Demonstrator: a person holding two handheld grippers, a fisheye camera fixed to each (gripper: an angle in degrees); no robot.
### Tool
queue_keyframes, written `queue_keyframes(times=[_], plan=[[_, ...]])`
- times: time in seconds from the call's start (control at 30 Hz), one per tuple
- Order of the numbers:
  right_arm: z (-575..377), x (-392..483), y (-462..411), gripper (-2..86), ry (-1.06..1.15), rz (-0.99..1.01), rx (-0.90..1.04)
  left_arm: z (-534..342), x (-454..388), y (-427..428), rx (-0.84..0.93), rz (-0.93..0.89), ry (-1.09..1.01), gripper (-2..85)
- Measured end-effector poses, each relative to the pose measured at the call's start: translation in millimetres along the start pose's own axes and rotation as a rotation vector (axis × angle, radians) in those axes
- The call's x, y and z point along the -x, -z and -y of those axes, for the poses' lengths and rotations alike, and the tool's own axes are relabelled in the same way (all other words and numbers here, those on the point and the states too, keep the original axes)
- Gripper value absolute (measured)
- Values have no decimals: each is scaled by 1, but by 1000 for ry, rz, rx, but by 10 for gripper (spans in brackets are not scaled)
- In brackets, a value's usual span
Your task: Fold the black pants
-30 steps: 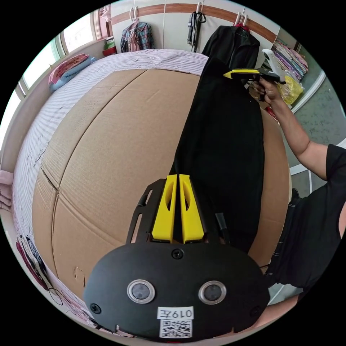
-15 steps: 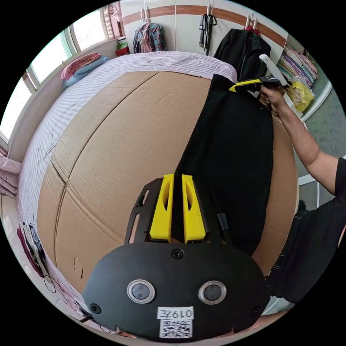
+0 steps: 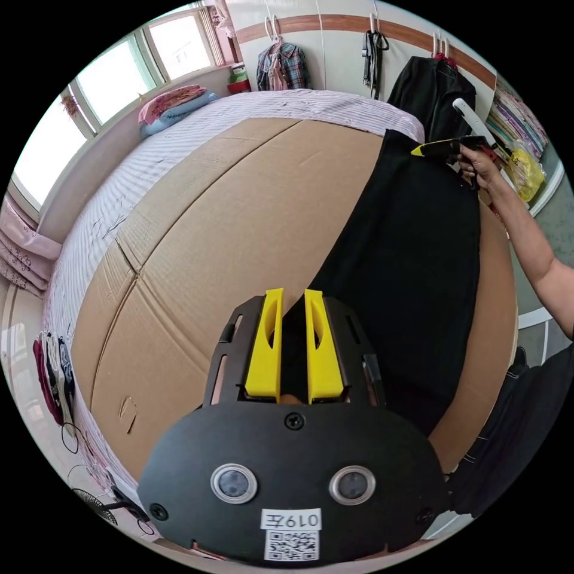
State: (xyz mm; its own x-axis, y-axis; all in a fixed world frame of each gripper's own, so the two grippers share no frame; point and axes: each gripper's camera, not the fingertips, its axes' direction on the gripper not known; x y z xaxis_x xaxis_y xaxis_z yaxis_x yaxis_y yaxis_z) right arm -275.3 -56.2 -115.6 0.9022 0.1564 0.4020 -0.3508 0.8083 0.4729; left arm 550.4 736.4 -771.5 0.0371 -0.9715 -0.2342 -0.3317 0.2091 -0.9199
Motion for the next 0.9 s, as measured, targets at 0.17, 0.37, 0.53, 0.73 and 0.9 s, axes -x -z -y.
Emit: queue_keyframes(times=[0.17, 0.37, 0.53, 0.73, 0.9], plan=[[-32, -14, 40, 56, -22, -4, -61, -36, -12, 58, -138, 1, 80, 37], [-141, -5, 118, 45, -4, 104, -277, -131, -95, 130, -366, -16, 84, 15], [-220, 22, 113, 43, -93, 7, -270, -163, -178, 137, -345, 85, -15, 11], [-262, -11, 92, 75, -365, 236, -296, -160, -217, 134, -257, 70, -86, 9], [-274, -17, 83, 86, -458, 234, -332, -168, -218, 140, -235, 18, -32, 9]])
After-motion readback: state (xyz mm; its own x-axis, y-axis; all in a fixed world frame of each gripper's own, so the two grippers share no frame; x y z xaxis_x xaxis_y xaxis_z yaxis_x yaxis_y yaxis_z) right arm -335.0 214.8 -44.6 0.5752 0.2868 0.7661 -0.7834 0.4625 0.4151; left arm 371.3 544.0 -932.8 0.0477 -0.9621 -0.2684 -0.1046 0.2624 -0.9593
